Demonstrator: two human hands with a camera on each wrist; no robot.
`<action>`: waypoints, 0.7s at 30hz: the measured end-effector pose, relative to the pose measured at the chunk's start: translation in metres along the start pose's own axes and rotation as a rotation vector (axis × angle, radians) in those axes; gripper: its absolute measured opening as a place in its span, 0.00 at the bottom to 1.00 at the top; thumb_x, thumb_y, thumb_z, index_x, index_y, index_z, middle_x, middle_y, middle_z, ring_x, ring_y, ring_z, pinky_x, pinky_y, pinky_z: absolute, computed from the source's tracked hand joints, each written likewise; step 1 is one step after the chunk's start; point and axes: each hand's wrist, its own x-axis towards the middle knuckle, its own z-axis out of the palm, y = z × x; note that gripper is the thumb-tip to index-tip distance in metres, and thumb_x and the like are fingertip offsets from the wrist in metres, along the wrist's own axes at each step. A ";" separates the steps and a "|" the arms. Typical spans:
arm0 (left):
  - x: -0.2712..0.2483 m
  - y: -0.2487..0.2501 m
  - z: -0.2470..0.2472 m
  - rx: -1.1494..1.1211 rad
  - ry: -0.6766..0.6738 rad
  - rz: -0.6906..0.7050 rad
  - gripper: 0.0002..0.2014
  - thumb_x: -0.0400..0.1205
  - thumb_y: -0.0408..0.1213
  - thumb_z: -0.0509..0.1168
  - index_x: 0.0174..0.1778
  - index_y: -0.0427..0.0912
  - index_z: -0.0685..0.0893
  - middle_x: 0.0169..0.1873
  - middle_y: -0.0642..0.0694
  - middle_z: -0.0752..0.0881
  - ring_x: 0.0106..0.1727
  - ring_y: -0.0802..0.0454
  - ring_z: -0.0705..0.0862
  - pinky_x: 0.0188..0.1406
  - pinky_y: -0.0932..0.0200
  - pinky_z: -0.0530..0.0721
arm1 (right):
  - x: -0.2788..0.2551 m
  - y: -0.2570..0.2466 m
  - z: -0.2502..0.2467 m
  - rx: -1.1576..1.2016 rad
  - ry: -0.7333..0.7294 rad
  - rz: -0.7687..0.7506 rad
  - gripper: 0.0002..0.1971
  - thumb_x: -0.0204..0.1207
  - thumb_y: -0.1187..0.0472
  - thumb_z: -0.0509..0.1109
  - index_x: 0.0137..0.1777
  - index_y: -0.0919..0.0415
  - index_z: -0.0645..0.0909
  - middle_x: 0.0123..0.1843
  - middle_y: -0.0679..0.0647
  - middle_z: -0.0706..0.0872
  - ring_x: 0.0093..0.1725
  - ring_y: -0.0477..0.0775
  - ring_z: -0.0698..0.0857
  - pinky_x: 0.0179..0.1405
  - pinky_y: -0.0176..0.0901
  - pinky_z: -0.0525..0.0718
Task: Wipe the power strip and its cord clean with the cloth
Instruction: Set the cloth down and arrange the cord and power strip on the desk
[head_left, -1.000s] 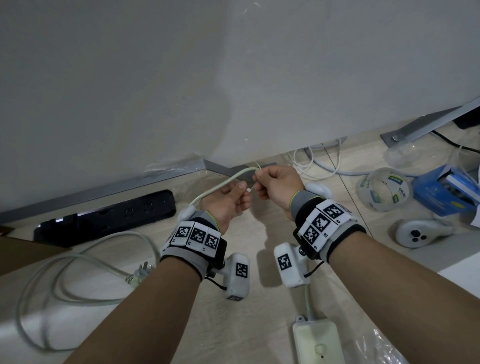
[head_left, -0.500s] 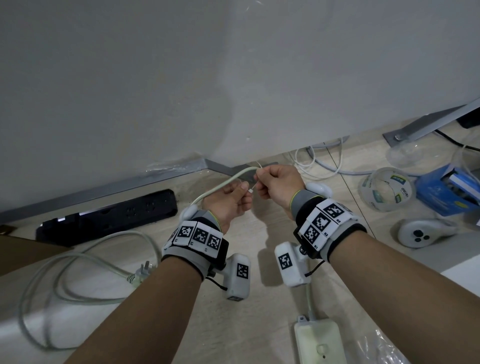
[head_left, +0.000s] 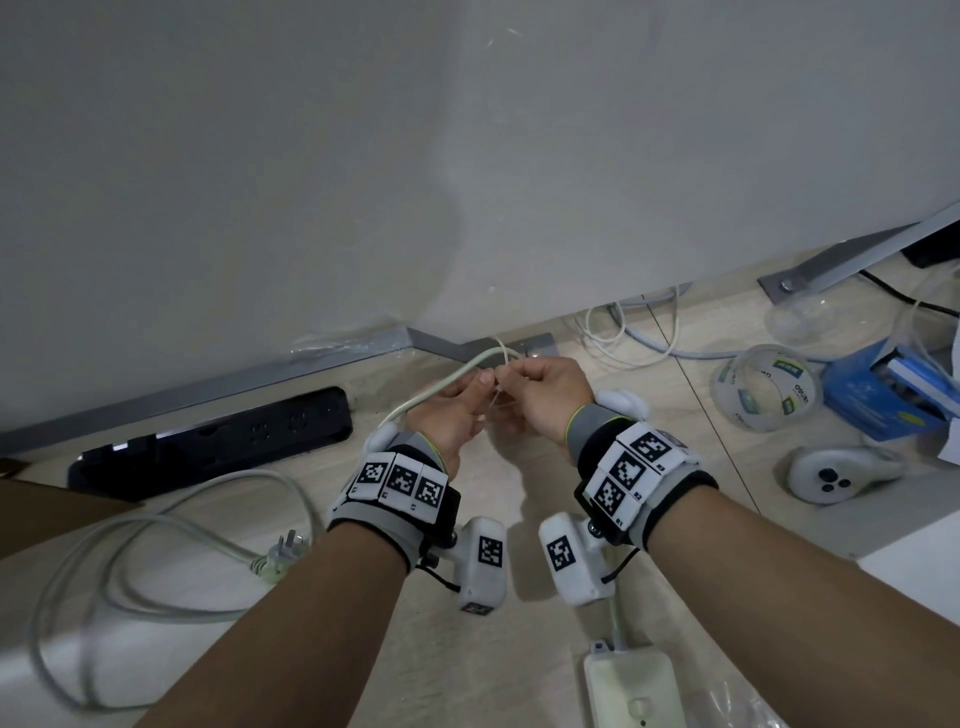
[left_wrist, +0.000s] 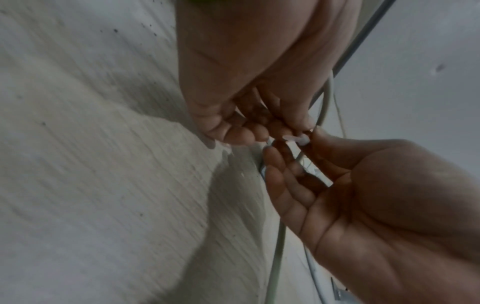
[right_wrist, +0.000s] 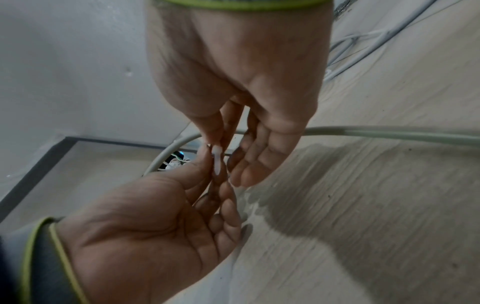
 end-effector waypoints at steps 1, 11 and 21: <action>-0.002 0.001 -0.002 0.026 0.034 0.009 0.10 0.82 0.42 0.67 0.52 0.41 0.88 0.31 0.48 0.90 0.34 0.46 0.87 0.38 0.57 0.88 | -0.002 0.000 0.002 0.005 -0.009 -0.009 0.09 0.78 0.62 0.72 0.36 0.57 0.86 0.31 0.57 0.87 0.28 0.53 0.85 0.33 0.43 0.86; -0.023 -0.003 0.001 0.064 0.082 0.096 0.09 0.82 0.48 0.64 0.49 0.50 0.88 0.38 0.49 0.87 0.33 0.53 0.78 0.28 0.61 0.76 | -0.008 0.005 0.003 -0.326 0.197 -0.078 0.09 0.69 0.59 0.79 0.42 0.52 0.81 0.31 0.42 0.82 0.31 0.42 0.81 0.38 0.34 0.80; -0.052 -0.006 -0.051 -0.498 0.296 0.017 0.12 0.83 0.52 0.61 0.48 0.48 0.81 0.36 0.51 0.82 0.27 0.58 0.75 0.27 0.64 0.73 | -0.036 -0.025 -0.006 -0.668 0.093 -0.018 0.13 0.76 0.64 0.68 0.58 0.53 0.86 0.58 0.55 0.88 0.53 0.58 0.87 0.56 0.44 0.85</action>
